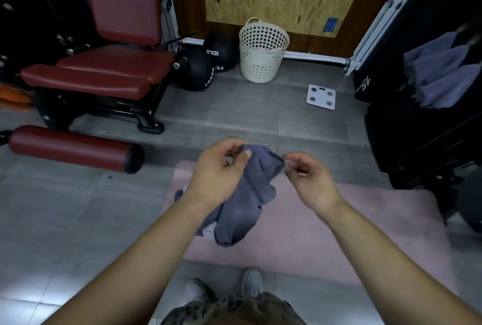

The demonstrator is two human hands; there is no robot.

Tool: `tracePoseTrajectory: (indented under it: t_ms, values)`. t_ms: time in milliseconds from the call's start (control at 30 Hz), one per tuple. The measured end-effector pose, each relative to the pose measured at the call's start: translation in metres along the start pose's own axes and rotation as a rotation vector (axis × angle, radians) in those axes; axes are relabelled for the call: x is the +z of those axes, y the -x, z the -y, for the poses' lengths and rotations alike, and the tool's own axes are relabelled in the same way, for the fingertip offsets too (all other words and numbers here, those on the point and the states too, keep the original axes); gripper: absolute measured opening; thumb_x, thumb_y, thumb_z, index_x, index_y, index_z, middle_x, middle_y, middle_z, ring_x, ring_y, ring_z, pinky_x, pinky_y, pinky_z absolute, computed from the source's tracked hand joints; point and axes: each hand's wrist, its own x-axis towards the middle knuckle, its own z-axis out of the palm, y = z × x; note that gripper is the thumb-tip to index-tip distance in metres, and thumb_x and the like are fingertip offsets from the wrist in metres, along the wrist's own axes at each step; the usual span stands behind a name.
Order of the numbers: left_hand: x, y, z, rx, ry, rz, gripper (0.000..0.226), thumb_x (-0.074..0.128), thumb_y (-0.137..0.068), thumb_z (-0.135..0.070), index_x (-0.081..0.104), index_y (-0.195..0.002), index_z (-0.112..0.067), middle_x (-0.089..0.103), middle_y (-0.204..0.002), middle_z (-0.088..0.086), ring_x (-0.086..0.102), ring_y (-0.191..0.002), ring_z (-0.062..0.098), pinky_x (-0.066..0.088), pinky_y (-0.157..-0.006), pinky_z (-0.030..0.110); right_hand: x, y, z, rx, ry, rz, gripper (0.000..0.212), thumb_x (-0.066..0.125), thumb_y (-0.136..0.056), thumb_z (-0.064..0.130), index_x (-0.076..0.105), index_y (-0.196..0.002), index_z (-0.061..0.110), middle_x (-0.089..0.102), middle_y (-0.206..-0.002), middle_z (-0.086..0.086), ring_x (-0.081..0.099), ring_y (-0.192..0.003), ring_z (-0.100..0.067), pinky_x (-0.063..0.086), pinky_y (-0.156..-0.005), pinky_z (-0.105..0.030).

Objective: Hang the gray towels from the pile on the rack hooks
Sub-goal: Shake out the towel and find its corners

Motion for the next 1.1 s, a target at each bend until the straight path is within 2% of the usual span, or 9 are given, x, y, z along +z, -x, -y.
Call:
tracePoseTrajectory:
  t_ms: [100, 200, 333, 400, 533, 800, 900, 1000, 1100]
  values:
    - [-0.009, -0.007, -0.012, 0.014, 0.064, -0.024, 0.006, 0.065, -0.095, -0.017, 0.068, -0.09, -0.018, 0.063, -0.078, -0.013, 0.056, -0.071, 0.0, 0.046, -0.072, 0.016, -0.014, -0.01, -0.02, -0.08, 0.253, 0.082, 0.037, 0.074, -0.085, 0.008, 0.067, -0.112, 0.031, 0.056, -0.116, 0.003, 0.054, -0.107, -0.008, 0.043, -0.099, -0.025]
    - [-0.018, -0.014, -0.019, 0.069, 0.115, 0.001, 0.007, 0.064, -0.093, -0.023, 0.067, -0.093, -0.016, 0.062, -0.082, -0.008, 0.055, -0.076, 0.006, 0.046, -0.076, 0.025, -0.018, -0.018, -0.027, -0.131, 0.32, 0.125, 0.037, 0.079, -0.082, 0.012, 0.069, -0.116, 0.021, 0.057, -0.116, 0.003, 0.052, -0.113, -0.011, 0.039, -0.097, -0.023]
    - [-0.03, -0.025, -0.025, 0.096, 0.145, -0.014, 0.012, 0.061, -0.09, -0.025, 0.069, -0.095, -0.018, 0.066, -0.087, 0.004, 0.057, -0.083, 0.011, 0.048, -0.082, 0.034, -0.02, -0.022, -0.029, -0.081, 0.298, 0.161, 0.01, 0.078, -0.085, 0.023, 0.07, -0.089, 0.028, 0.068, -0.101, 0.006, 0.062, -0.095, -0.012, 0.048, -0.086, -0.025]
    - [-0.037, -0.033, -0.022, 0.099, 0.108, -0.082, 0.01, 0.059, -0.093, -0.022, 0.068, -0.091, -0.026, 0.067, -0.084, -0.008, 0.058, -0.081, 0.007, 0.048, -0.081, 0.031, -0.022, -0.019, -0.023, -0.056, 0.233, 0.138, 0.013, 0.077, -0.087, 0.025, 0.069, -0.077, 0.029, 0.071, -0.084, 0.008, 0.062, -0.073, -0.01, 0.049, -0.069, -0.023]
    - [-0.049, -0.047, -0.015, -0.041, 0.142, -0.211, 0.015, 0.054, -0.101, -0.012, 0.066, -0.095, -0.019, 0.061, -0.082, -0.003, 0.057, -0.069, 0.009, 0.054, -0.054, 0.024, -0.033, -0.016, -0.001, -0.235, 0.347, 0.113, 0.019, 0.068, -0.094, 0.021, 0.066, -0.078, 0.011, 0.063, -0.077, -0.002, 0.054, -0.067, -0.013, 0.04, -0.061, -0.018]
    - [-0.057, -0.053, 0.008, -0.095, 0.138, -0.23, 0.023, 0.046, -0.106, -0.013, 0.068, -0.1, -0.018, 0.069, -0.099, 0.008, 0.064, -0.085, 0.015, 0.056, -0.065, 0.02, -0.058, -0.026, 0.048, -0.549, 0.772, 0.173, 0.022, 0.05, -0.102, 0.021, 0.067, -0.094, 0.008, 0.059, -0.096, -0.008, 0.055, -0.092, -0.029, 0.045, -0.082, -0.038]
    - [-0.058, -0.051, 0.01, -0.057, 0.13, -0.149, 0.025, 0.046, -0.105, -0.014, 0.066, -0.104, -0.028, 0.065, -0.117, 0.017, 0.063, -0.092, 0.012, 0.056, -0.076, 0.022, -0.065, -0.026, 0.061, -0.57, 0.743, 0.15, 0.018, 0.057, -0.099, 0.024, 0.07, -0.095, 0.011, 0.06, -0.095, -0.005, 0.056, -0.091, -0.025, 0.041, -0.08, -0.03]
    - [-0.063, -0.047, 0.012, -0.048, 0.156, -0.014, 0.032, 0.056, -0.085, -0.021, 0.07, -0.1, -0.046, 0.061, -0.126, 0.013, 0.06, -0.109, 0.013, 0.05, -0.104, 0.039, -0.074, -0.022, 0.072, -0.55, 0.733, 0.185, 0.017, 0.072, -0.088, 0.033, 0.07, -0.087, 0.017, 0.059, -0.089, 0.002, 0.055, -0.083, -0.016, 0.039, -0.07, -0.022]
    - [-0.064, -0.044, 0.015, -0.05, 0.049, 0.03, 0.065, 0.066, -0.071, -0.021, 0.056, -0.134, -0.031, 0.056, -0.137, 0.009, 0.063, -0.106, 0.005, 0.049, -0.1, 0.026, -0.076, -0.023, 0.07, -0.437, 0.693, 0.169, 0.024, 0.083, -0.078, 0.035, 0.063, -0.08, 0.022, 0.058, -0.085, 0.006, 0.055, -0.077, -0.014, 0.045, -0.068, -0.025]
